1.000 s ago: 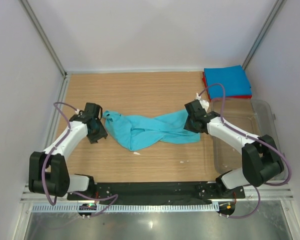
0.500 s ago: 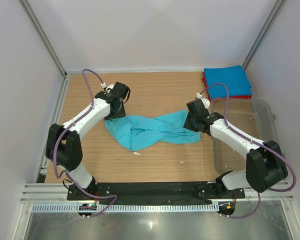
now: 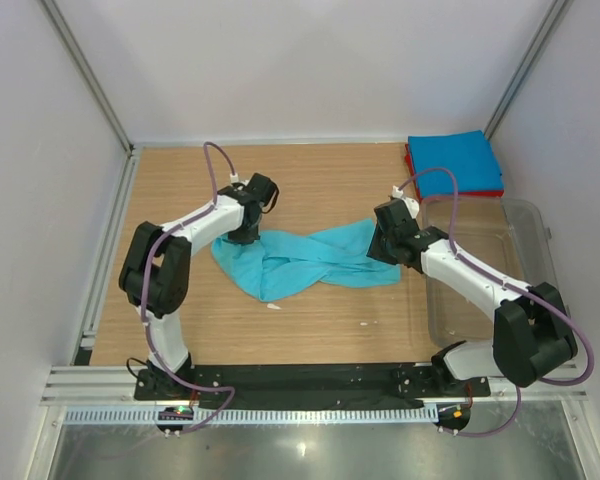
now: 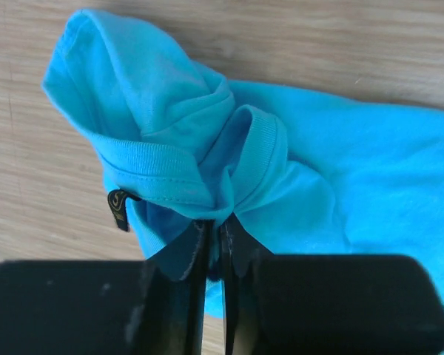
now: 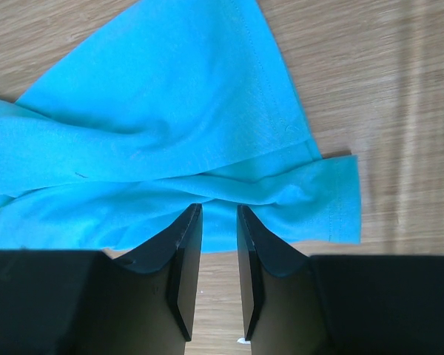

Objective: Fold and stack the t-shirts
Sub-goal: Flatten the tshirt out

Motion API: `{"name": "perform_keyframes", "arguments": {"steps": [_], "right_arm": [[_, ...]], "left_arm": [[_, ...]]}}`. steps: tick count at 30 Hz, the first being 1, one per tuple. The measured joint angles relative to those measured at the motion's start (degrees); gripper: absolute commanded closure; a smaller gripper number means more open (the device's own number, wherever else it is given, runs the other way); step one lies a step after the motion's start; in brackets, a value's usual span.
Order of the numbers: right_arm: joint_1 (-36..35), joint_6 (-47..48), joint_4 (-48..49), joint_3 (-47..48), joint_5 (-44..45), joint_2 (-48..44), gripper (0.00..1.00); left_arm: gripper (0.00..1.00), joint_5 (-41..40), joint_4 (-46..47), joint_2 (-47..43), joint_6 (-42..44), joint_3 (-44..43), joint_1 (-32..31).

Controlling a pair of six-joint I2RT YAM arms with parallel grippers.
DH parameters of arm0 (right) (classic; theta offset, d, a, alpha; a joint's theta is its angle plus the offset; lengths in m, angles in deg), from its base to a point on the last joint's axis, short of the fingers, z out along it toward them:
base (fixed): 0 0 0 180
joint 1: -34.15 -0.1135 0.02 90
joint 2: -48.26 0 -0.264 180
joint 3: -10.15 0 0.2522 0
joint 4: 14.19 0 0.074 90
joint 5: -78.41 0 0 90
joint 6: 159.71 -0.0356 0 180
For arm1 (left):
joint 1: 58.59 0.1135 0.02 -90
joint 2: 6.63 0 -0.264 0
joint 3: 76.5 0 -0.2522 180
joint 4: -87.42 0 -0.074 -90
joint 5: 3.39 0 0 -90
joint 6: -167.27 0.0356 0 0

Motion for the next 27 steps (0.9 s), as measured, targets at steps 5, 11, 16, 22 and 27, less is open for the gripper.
{"name": "perform_keyframes", "arguments": {"steps": [5,11,16,22,27], "right_arm": [[0.00,-0.02,0.28,-0.15,-0.63,0.00,0.68],[0.00,-0.15,1.18,-0.24,-1.25,0.00,0.69],[0.00,-1.75,1.18,-0.85,-1.01,0.07,0.68],[0.00,-8.70,-3.76,1.77,3.91,3.43,0.69],[0.07,-14.91,-5.11,5.27,5.29,9.94,0.69]], "left_arm": [[1.00,-0.76,0.11,-4.11,0.13,3.58,0.02],[0.99,-2.89,-1.51,-17.75,-4.33,10.71,0.63],[0.92,-1.86,-1.62,-31.08,-11.37,24.17,6.32],[0.50,1.16,-2.49,-38.62,-20.06,38.03,13.75],[0.47,2.73,-2.58,-47.17,-22.58,37.42,13.77]]}}
